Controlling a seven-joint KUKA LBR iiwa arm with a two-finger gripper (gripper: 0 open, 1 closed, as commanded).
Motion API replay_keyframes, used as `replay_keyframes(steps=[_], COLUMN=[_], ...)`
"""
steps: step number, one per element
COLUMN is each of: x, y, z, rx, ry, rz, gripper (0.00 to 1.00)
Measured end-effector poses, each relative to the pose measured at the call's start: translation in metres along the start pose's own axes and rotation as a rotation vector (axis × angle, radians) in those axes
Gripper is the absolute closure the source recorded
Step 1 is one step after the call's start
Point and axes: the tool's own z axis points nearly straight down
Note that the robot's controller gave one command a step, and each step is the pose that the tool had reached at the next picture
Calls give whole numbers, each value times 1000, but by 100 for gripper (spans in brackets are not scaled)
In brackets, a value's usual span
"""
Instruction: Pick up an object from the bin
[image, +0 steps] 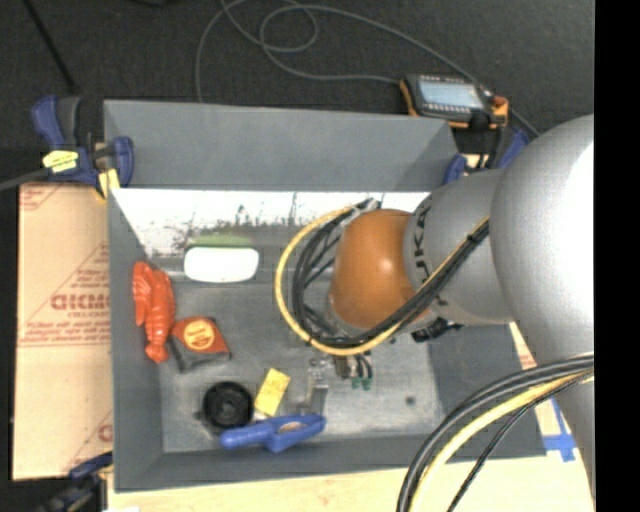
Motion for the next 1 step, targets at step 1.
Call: replay_keyframes(steps=[1], x=[-5], y=[61], z=[4], rx=[-1], ry=[2], rz=[80], gripper=[0])
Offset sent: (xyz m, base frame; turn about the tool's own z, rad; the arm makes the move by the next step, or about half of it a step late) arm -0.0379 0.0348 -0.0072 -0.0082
